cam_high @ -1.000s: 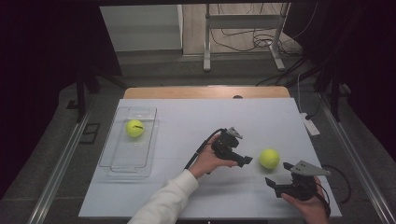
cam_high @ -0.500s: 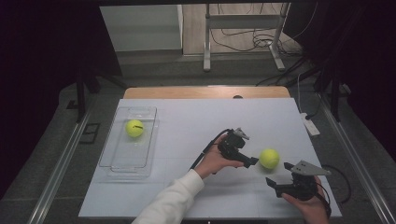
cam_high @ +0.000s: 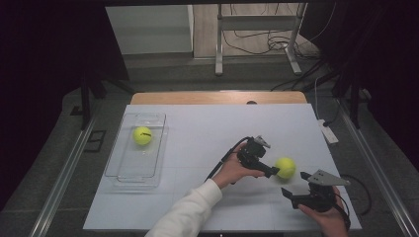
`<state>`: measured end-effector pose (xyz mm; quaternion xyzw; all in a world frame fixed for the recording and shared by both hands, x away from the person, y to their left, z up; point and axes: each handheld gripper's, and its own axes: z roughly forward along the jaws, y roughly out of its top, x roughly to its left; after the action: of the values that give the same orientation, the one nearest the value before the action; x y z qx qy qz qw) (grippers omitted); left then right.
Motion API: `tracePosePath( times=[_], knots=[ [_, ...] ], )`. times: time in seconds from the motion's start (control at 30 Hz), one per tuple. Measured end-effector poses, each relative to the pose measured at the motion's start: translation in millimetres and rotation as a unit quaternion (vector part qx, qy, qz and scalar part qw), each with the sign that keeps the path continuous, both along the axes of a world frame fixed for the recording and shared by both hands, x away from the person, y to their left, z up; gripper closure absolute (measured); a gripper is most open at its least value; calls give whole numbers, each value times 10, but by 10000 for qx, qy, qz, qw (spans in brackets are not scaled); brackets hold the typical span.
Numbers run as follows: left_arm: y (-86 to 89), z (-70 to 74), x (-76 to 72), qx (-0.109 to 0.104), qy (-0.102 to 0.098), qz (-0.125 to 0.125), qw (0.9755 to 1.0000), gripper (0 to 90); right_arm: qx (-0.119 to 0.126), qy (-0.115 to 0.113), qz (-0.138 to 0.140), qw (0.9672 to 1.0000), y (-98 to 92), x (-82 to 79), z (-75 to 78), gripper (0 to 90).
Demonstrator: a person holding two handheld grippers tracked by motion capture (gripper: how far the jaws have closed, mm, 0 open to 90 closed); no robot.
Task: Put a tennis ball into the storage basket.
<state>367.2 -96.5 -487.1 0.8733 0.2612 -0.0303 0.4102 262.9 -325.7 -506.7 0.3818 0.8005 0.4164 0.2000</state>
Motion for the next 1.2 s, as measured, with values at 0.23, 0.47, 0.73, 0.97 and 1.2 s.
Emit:
tracePosePath(
  times=[0.23,0.47,0.73,0.97,1.2],
  knots=[
    [-65,0,28,20,24,-7,10000,170,-8,2,-1,10000,-1,-1,2,68],
    [-155,2,47,23,52,-46,10000,170,14,5,0,10000,-4,-1,1,68],
    [-233,-19,64,9,99,-36,9999,168,38,7,4,10000,-10,-1,1,68],
    [-263,-37,81,26,119,-10,9999,166,42,8,8,10000,-8,-3,1,68],
    [-292,-43,87,82,101,-48,9999,164,46,12,10,10000,-9,-2,0,68]
  ],
)
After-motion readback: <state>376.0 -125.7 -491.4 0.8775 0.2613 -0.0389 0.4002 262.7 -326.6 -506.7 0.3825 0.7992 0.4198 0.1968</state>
